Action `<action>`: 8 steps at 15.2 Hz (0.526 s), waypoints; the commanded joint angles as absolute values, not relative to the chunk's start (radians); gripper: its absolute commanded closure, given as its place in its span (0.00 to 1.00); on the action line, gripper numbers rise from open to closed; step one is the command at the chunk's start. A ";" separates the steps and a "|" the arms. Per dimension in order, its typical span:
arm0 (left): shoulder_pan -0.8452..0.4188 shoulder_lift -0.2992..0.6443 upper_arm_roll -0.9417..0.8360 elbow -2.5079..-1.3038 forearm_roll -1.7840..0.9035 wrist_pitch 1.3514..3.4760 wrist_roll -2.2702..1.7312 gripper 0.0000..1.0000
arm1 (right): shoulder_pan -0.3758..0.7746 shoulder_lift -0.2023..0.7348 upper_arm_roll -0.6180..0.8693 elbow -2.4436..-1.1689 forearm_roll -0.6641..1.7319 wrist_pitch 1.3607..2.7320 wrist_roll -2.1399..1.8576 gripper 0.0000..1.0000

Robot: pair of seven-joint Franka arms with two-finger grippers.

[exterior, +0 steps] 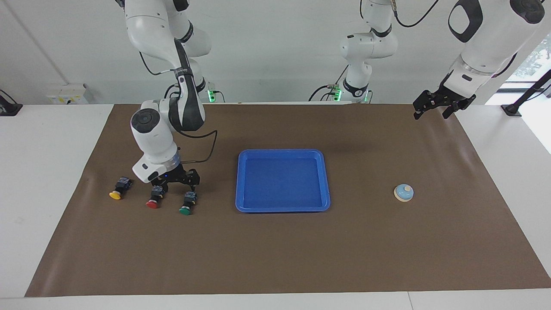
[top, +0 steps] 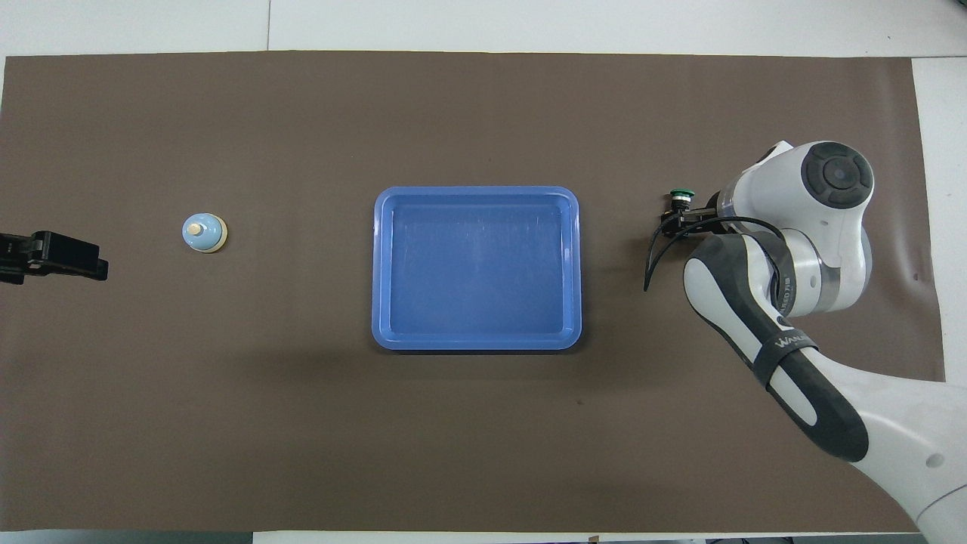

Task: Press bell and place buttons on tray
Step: 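Reach the right gripper to the green-capped button and grasp it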

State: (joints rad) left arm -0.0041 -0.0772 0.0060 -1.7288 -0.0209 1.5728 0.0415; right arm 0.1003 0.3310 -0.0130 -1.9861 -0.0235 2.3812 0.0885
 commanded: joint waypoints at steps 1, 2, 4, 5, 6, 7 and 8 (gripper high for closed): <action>0.000 -0.080 0.006 -1.715 -0.026 1.559 0.041 0.00 | 0.098 0.351 -0.009 -1.962 -0.012 2.391 0.109 0.00; 0.000 -0.080 0.006 -1.715 -0.026 1.559 0.041 0.00 | 0.100 0.354 -0.009 -1.959 -0.012 2.393 0.126 0.00; 0.000 -0.080 0.006 -1.715 -0.026 1.559 0.041 0.00 | 0.112 0.370 -0.009 -1.954 -0.012 2.404 0.141 0.00; 0.000 -0.080 0.006 -1.715 -0.026 1.559 0.041 0.00 | 0.113 0.380 -0.009 -1.956 -0.012 2.428 0.141 0.00; 0.000 -0.080 0.008 -1.715 -0.026 1.559 0.041 0.00 | 0.117 0.380 -0.009 -1.954 -0.012 2.428 0.147 0.00; 0.000 -0.080 0.008 -1.715 -0.026 1.559 0.041 0.00 | 0.124 0.382 -0.009 -1.953 -0.012 2.427 0.150 0.00; 0.000 -0.080 0.006 -1.715 -0.026 1.559 0.041 0.00 | 0.123 0.383 -0.009 -1.954 -0.012 2.436 0.150 0.00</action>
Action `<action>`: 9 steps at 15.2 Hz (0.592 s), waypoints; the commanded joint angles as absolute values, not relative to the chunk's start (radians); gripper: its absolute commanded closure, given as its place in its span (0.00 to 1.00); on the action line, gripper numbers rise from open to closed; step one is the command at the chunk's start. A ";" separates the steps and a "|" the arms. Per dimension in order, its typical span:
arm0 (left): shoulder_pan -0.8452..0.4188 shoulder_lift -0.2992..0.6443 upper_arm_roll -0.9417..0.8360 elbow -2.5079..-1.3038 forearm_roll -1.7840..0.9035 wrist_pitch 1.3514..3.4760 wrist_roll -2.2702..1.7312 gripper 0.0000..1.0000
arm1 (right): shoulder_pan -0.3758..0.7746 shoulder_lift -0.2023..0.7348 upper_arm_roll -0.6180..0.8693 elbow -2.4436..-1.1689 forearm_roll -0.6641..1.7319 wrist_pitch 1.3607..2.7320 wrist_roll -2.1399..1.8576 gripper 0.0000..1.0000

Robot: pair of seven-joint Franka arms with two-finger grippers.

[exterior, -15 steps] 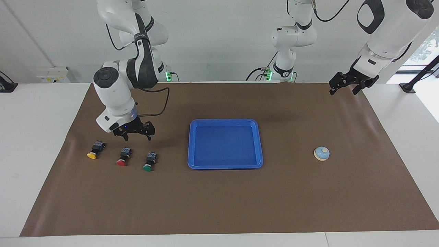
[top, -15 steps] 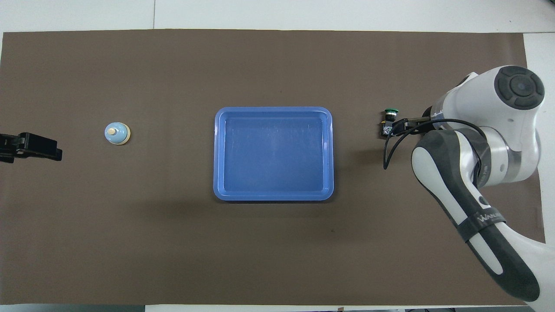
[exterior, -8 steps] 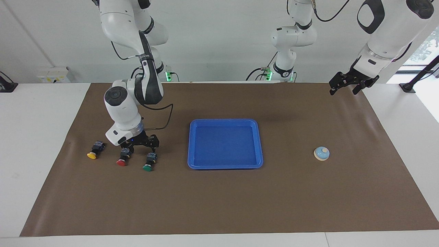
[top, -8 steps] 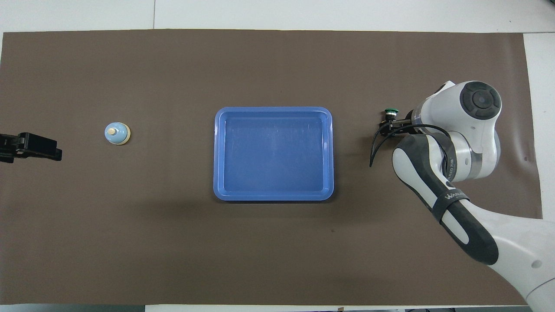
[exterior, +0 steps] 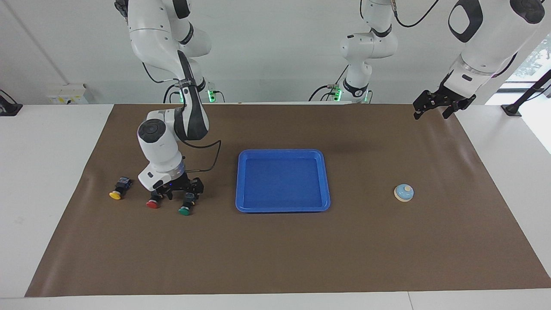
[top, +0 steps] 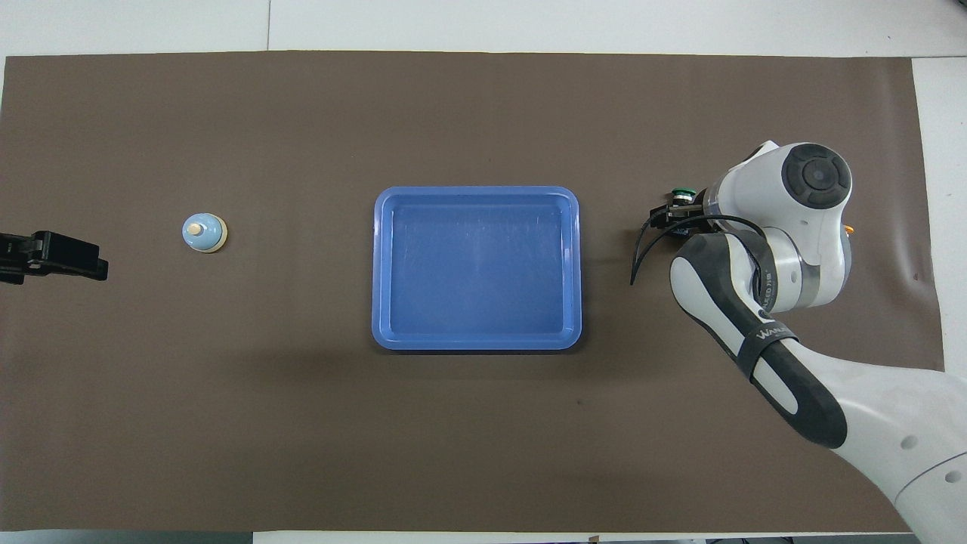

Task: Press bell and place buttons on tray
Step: 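Reach the right gripper to the green-capped button and grasp it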

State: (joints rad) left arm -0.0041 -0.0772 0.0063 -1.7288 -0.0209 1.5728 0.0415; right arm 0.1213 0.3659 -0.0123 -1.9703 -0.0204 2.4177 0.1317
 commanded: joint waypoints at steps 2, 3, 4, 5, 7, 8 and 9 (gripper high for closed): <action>0.000 -0.080 0.006 -1.715 -0.026 1.559 0.041 0.00 | 0.121 0.385 -0.009 -1.954 -0.012 2.441 0.150 0.00; 0.000 -0.080 0.006 -1.715 -0.026 1.559 0.041 0.00 | 0.121 0.387 -0.009 -1.954 -0.012 2.441 0.150 0.04; 0.000 -0.080 0.006 -1.715 -0.026 1.559 0.041 0.00 | 0.120 0.388 -0.009 -1.956 -0.014 2.441 0.152 0.17; 0.000 -0.080 0.008 -1.715 -0.026 1.559 0.041 0.00 | 0.123 0.390 -0.009 -1.954 -0.012 2.439 0.152 0.42; 0.000 -0.080 0.006 -1.715 -0.026 1.559 0.041 0.00 | 0.121 0.390 -0.009 -1.954 -0.012 2.434 0.153 0.94; 0.000 -0.080 0.006 -1.715 -0.026 1.559 0.041 0.00 | 0.121 0.390 -0.009 -1.953 -0.012 2.433 0.153 1.00; 0.000 -0.080 0.006 -1.715 -0.026 1.559 0.041 0.00 | 0.120 0.390 -0.009 -1.953 -0.012 2.428 0.153 1.00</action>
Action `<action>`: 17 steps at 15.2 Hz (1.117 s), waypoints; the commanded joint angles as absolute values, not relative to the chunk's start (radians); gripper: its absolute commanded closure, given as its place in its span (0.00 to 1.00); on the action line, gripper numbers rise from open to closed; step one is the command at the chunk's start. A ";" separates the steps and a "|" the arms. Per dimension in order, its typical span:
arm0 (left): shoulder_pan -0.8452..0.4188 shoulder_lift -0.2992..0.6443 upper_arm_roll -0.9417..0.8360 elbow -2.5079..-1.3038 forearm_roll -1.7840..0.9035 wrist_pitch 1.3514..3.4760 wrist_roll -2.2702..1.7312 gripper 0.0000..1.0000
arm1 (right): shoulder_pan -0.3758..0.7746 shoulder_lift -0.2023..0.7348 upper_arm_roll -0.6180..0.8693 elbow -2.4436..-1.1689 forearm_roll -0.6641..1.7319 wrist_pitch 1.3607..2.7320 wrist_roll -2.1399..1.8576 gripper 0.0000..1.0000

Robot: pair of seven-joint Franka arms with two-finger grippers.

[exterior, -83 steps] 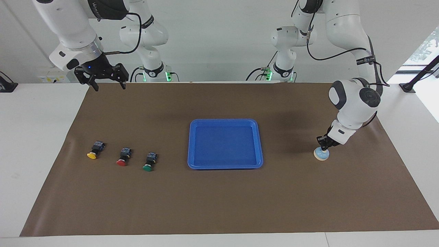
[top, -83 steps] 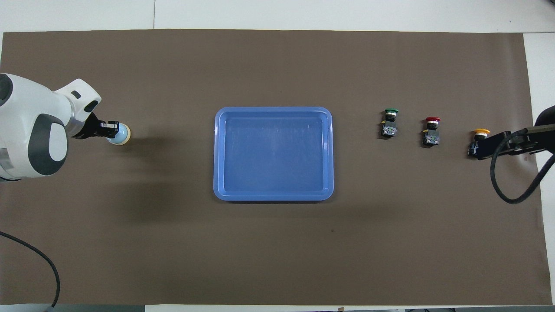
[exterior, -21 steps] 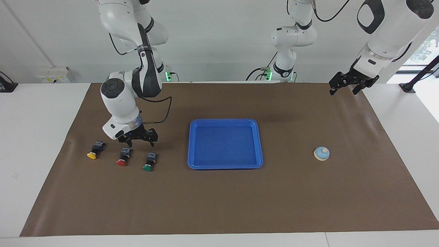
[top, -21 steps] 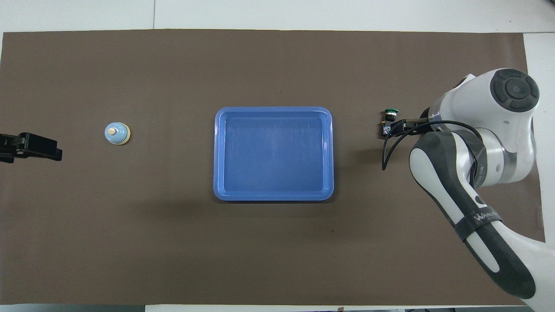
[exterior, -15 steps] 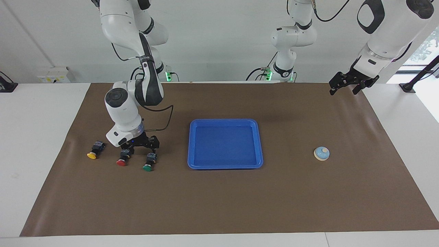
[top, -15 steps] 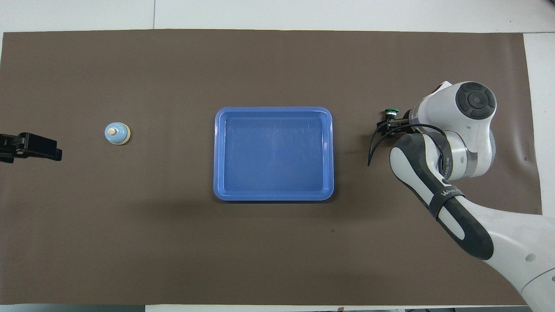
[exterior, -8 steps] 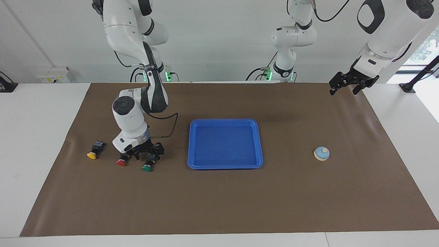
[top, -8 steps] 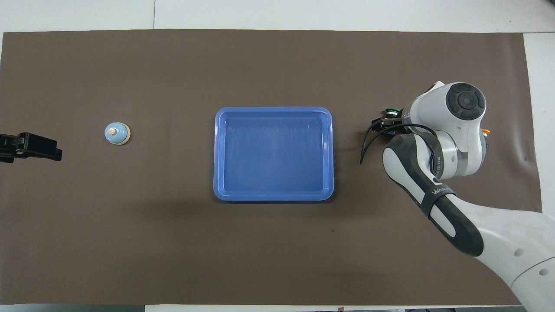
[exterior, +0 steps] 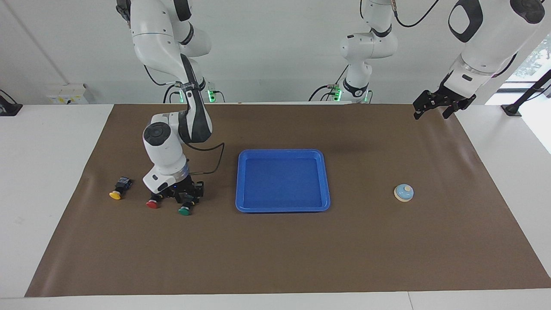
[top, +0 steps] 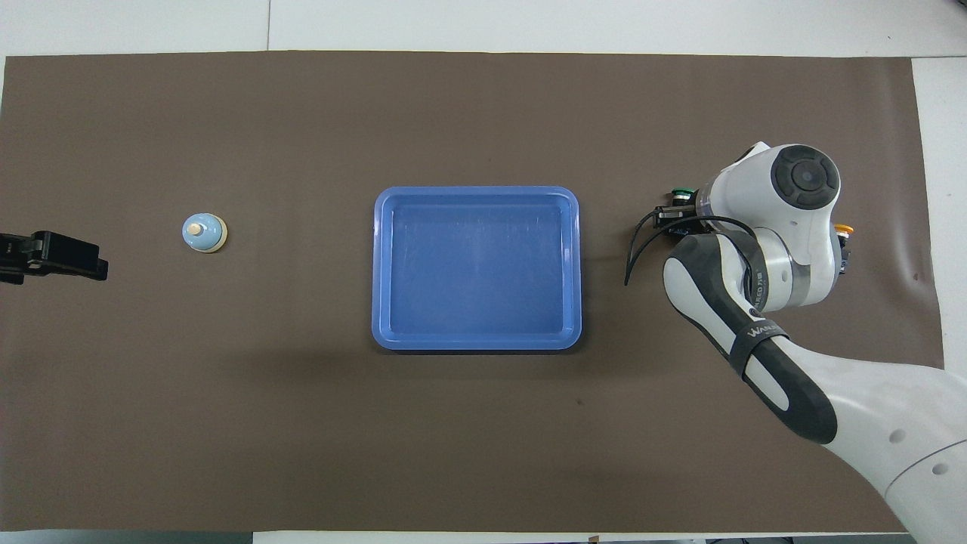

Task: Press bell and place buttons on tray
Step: 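Reach the right gripper to the green-capped button and grasp it, then carry the green button into the tray and release it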

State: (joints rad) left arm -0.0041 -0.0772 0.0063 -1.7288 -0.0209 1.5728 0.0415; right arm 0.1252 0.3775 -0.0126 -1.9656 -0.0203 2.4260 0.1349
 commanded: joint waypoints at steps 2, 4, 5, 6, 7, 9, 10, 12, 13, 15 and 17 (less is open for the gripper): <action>0.000 -0.080 0.006 -1.715 -0.026 1.559 0.041 0.00 | 0.120 0.388 -0.009 -1.947 -0.014 2.419 0.152 1.00; 0.000 -0.080 0.006 -1.715 -0.026 1.559 0.041 0.00 | 0.124 0.380 -0.009 -1.919 -0.014 2.369 0.150 1.00; 0.000 -0.080 0.006 -1.715 -0.026 1.559 0.041 0.00 | 0.126 0.377 -0.009 -1.889 -0.014 2.321 0.152 1.00; 0.000 -0.080 0.006 -1.715 -0.026 1.559 0.041 0.00 | 0.132 0.376 -0.008 -1.849 -0.012 2.254 0.153 1.00; 0.000 -0.080 0.006 -1.715 -0.026 1.559 0.041 0.00 | 0.147 0.374 0.001 -1.803 -0.006 2.185 0.159 1.00; 0.000 -0.080 0.006 -1.715 -0.026 1.559 0.041 0.00 | 0.187 0.367 0.003 -1.732 0.018 2.085 0.240 1.00; 0.000 -0.080 0.006 -1.715 -0.026 1.559 0.041 0.00 | 0.225 0.356 0.006 -1.706 0.021 2.039 0.303 1.00; 0.000 -0.080 0.006 -1.715 -0.026 1.559 0.041 0.00 | 0.306 0.341 0.006 -1.680 0.021 1.987 0.430 1.00; 0.000 -0.080 0.006 -1.715 -0.026 1.559 0.041 0.00 | 0.352 0.338 0.006 -1.675 0.021 1.977 0.475 1.00; 0.000 -0.080 0.006 -1.715 -0.026 1.559 0.041 0.00 | 0.437 0.334 0.006 -1.680 0.023 1.989 0.537 1.00; 0.000 -0.080 0.008 -1.715 -0.026 1.559 0.041 0.00 | 0.488 0.336 0.006 -1.692 0.023 2.009 0.566 1.00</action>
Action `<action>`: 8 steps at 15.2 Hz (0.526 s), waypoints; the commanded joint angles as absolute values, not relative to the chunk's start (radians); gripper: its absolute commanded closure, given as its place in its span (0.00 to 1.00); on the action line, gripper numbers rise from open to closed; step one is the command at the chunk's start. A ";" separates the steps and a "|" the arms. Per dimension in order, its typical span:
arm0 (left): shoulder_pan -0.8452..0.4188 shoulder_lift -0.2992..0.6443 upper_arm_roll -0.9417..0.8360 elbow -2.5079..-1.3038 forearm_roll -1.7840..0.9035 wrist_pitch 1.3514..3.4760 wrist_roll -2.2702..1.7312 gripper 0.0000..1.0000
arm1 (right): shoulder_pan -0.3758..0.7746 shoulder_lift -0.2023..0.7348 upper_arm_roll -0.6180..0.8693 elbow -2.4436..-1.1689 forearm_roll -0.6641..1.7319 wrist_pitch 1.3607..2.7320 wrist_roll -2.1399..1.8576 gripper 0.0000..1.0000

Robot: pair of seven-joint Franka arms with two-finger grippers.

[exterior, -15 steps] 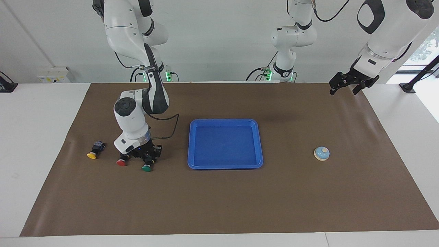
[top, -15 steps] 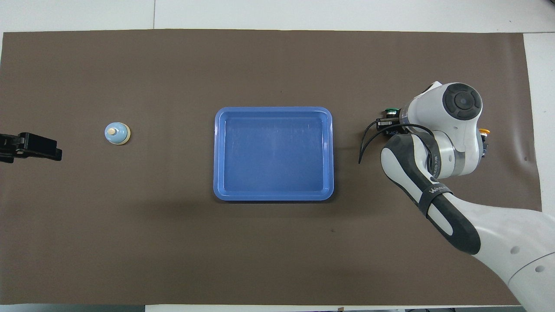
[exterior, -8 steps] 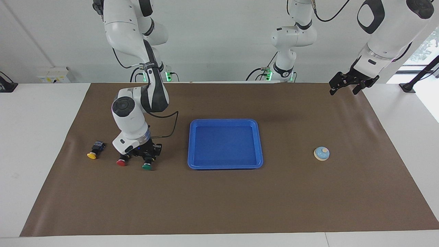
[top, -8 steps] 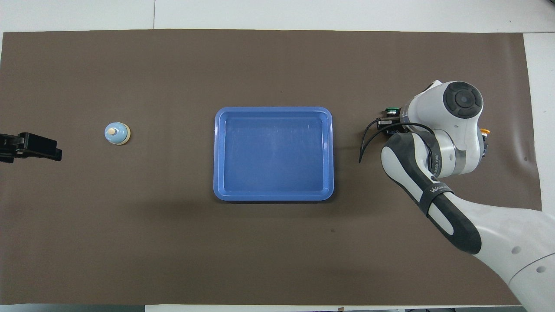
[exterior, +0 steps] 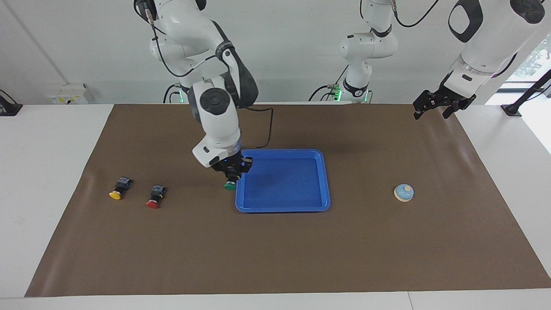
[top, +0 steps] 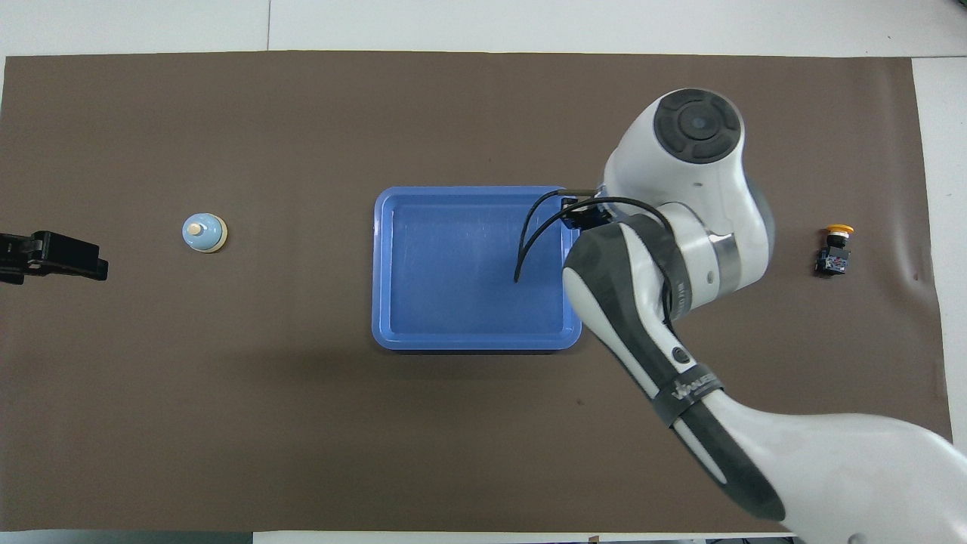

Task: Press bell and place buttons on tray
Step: 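Carry the green button into the tray and release it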

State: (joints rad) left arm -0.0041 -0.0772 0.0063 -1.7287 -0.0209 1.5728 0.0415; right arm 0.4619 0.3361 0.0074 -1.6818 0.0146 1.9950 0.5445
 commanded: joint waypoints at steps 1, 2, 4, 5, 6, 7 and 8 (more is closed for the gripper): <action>0.000 -0.080 0.006 -1.715 -0.026 1.559 0.041 0.00 | 0.506 0.339 0.006 -1.713 0.023 2.051 0.568 1.00; 0.000 -0.080 0.006 -1.715 -0.026 1.559 0.041 0.00 | 0.518 0.342 0.006 -1.748 0.021 2.101 0.572 1.00; 0.000 -0.080 0.006 -1.715 -0.026 1.559 0.041 0.00 | 0.532 0.353 0.005 -1.802 0.020 2.182 0.572 1.00; 0.000 -0.080 0.008 -1.715 -0.026 1.559 0.041 0.00 | 0.529 0.360 0.005 -1.819 0.020 2.212 0.571 1.00; 0.000 -0.080 0.006 -1.715 -0.026 1.559 0.041 0.00 | 0.523 0.368 0.005 -1.822 0.020 2.227 0.563 1.00; 0.000 -0.080 0.006 -1.715 -0.026 1.559 0.041 0.00 | 0.519 0.383 0.005 -1.822 0.020 2.239 0.561 1.00; 0.000 -0.080 0.006 -1.715 -0.026 1.559 0.041 0.00 | 0.514 0.391 0.005 -1.822 0.018 2.261 0.561 1.00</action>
